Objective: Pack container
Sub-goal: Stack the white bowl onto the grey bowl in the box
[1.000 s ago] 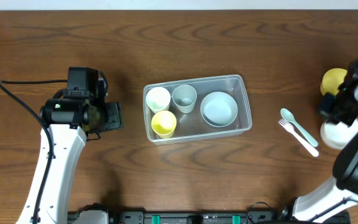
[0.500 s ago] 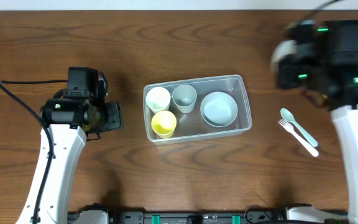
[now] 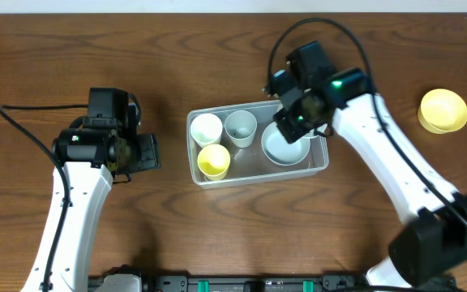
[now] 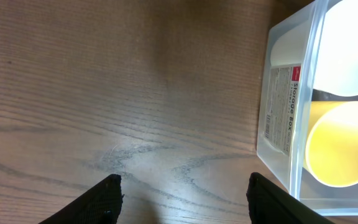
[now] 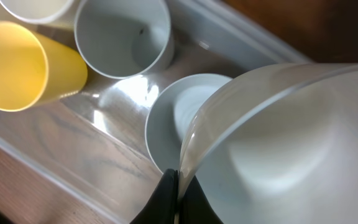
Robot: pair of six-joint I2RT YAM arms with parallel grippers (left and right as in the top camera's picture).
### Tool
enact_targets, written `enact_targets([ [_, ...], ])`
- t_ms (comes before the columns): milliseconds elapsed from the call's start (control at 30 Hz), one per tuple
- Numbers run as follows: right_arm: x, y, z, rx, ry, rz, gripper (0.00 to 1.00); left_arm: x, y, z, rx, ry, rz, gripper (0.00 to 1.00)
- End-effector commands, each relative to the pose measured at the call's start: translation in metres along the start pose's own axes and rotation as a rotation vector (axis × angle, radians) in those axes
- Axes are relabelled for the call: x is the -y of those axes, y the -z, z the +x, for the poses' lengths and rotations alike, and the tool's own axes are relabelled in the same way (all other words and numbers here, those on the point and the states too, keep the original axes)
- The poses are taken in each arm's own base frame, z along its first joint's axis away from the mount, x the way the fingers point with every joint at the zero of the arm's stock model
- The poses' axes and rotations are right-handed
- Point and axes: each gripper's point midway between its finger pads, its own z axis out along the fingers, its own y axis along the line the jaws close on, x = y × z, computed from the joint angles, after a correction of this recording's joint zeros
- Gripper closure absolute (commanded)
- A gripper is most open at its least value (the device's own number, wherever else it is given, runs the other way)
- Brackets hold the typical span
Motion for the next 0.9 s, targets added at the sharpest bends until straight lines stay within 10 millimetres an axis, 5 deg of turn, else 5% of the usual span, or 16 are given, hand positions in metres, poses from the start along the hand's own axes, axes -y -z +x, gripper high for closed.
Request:
enact_targets([
  [0,-0.002,-0.016,0.007,-0.054,0.026,-0.001,0.99,-0.001,0.000,0.001,-0.001,0.003,0.001,0.35],
  [300,-0.002,-0.022,0.011,-0.083,0.023,-0.006,0.88,-0.001,0.000,0.001,-0.001,0.003,0.001,0.35],
  [433,-0.002,-0.022,0.012,-0.087,0.022,-0.006,0.60,-0.001,0.000,0.001,-0.001,0.003,0.001,0.35],
  [667,0.000,-0.022,0.012,-0.086,0.018,0.003,0.57,-0.001,0.000,0.001,-0.001,0.003,0.001,0.35],
  [767,0.028,-0.013,0.009,-0.065,-0.092,0.129,0.55,-0.001,0.000,0.001,-0.001,0.002,0.001,0.35],
  [867,0.078,0.018,0.005,0.007,-0.257,0.322,0.52,-0.001,0.000,0.001,-0.001,0.002,0.001,0.35],
])
